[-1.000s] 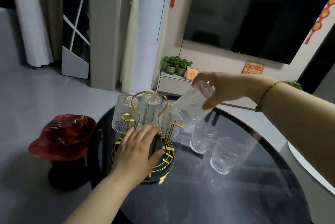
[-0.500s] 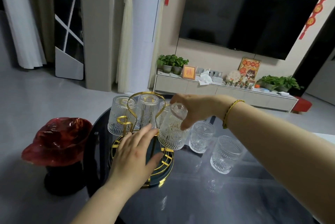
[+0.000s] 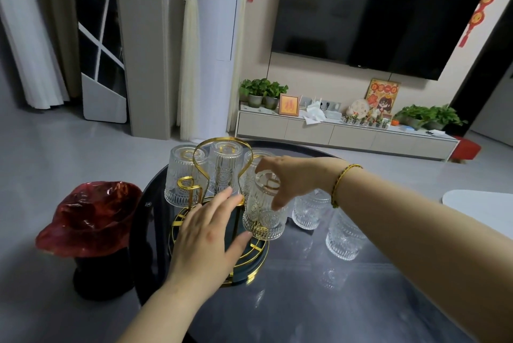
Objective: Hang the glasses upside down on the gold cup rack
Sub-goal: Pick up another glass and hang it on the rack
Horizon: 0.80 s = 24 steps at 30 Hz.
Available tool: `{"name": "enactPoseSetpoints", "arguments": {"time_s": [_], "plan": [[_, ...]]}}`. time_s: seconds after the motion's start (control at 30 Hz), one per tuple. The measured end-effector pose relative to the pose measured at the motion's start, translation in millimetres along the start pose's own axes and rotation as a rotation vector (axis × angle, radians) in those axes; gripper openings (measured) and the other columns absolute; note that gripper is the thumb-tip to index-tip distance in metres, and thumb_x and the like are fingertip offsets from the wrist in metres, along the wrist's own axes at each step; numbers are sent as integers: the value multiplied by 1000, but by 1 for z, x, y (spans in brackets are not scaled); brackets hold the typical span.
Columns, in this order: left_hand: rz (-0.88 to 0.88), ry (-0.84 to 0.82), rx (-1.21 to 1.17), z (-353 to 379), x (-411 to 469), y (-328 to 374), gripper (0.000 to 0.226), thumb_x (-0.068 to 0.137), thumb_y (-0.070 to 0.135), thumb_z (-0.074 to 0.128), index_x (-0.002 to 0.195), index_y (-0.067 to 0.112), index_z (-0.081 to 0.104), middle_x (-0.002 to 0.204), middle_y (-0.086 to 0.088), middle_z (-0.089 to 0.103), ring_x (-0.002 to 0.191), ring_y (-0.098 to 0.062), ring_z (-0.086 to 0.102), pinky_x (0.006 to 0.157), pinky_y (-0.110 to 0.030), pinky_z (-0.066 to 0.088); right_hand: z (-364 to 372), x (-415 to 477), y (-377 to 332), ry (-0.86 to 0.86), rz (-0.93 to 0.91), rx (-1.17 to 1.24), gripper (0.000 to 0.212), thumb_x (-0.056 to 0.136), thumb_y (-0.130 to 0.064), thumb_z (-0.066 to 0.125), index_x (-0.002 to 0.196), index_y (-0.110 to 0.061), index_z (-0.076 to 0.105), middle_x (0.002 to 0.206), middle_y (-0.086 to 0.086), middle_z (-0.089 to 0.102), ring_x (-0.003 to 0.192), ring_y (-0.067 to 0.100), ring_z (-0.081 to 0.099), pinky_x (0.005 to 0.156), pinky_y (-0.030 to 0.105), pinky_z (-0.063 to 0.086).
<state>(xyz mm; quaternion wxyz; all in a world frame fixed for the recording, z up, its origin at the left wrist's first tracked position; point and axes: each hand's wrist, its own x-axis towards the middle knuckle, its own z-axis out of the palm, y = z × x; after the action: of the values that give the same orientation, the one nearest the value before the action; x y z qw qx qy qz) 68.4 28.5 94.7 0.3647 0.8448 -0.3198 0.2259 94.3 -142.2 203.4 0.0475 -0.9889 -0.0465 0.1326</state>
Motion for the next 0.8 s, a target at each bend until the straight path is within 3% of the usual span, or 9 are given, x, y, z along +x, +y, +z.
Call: {"name": "enactPoseSetpoints", "arguments": {"time_s": [0.53, 0.7, 0.8], "plan": [[-5, -1, 15, 1, 0, 0, 57, 80, 29, 63, 131, 20, 38, 143, 1, 33, 127, -19, 29, 100, -29, 7, 6, -1, 5, 28, -34, -6, 84, 69, -26, 69, 136, -20, 19, 144, 7, 31, 128, 26, 29, 107, 41, 26], [-14, -36, 20, -2, -1, 4, 62, 84, 36, 57, 136, 25, 26, 142, 12, 13, 130, -7, 15, 104, -29, 1, 3, -25, 19, 226, -76, 171, 79, 68, -28, 70, 133, -19, 27, 141, 4, 34, 125, 22, 31, 104, 34, 27], [-2, -22, 76, 3, -12, 13, 58, 88, 50, 38, 134, 14, 32, 139, 0, 18, 132, -15, 17, 110, -33, 8, 14, -47, 46, 421, -55, 288, 70, 69, -27, 69, 129, -19, 34, 134, 4, 41, 119, 18, 35, 97, 28, 30]]}}
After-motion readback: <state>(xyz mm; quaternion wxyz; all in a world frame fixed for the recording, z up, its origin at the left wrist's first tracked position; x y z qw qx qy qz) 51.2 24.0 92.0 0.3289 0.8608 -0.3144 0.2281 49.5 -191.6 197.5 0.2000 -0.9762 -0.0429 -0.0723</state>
